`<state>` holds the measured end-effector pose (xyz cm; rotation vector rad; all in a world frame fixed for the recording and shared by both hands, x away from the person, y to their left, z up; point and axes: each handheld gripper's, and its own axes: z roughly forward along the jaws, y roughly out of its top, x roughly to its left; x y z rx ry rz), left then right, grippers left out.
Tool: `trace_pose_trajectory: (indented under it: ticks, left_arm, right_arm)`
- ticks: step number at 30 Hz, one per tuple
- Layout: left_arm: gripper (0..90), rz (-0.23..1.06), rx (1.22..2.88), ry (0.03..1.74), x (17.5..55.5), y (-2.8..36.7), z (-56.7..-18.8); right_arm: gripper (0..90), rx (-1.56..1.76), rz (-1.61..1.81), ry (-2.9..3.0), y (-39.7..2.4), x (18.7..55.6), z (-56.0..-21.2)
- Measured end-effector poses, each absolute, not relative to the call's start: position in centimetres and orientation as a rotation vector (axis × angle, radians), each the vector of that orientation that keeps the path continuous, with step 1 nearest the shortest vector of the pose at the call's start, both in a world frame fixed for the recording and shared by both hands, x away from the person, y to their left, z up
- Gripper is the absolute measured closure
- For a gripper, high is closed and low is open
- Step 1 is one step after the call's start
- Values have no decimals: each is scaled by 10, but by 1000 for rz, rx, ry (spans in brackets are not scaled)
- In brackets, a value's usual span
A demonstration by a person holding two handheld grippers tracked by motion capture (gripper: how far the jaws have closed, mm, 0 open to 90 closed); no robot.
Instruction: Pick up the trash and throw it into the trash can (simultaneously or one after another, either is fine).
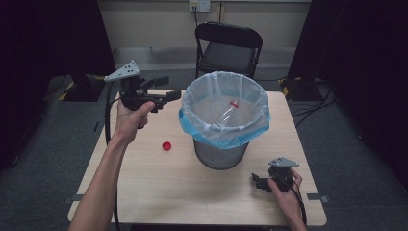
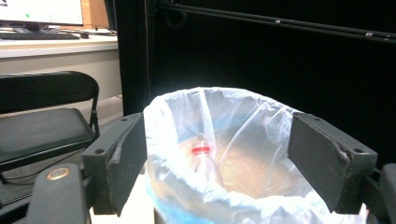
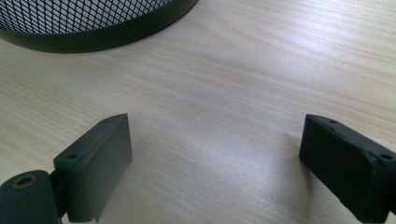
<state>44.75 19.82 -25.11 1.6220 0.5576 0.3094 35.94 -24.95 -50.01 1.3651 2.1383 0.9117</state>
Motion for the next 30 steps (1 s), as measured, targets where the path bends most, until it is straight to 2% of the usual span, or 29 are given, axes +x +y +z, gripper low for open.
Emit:
trace_pose_trajectory:
  ticks: [30]
  left_arm:
    - [216, 331, 1670, 745, 448, 252, -315]
  right_arm:
    - [85, 1367, 911, 2138, -249, 359, -500]
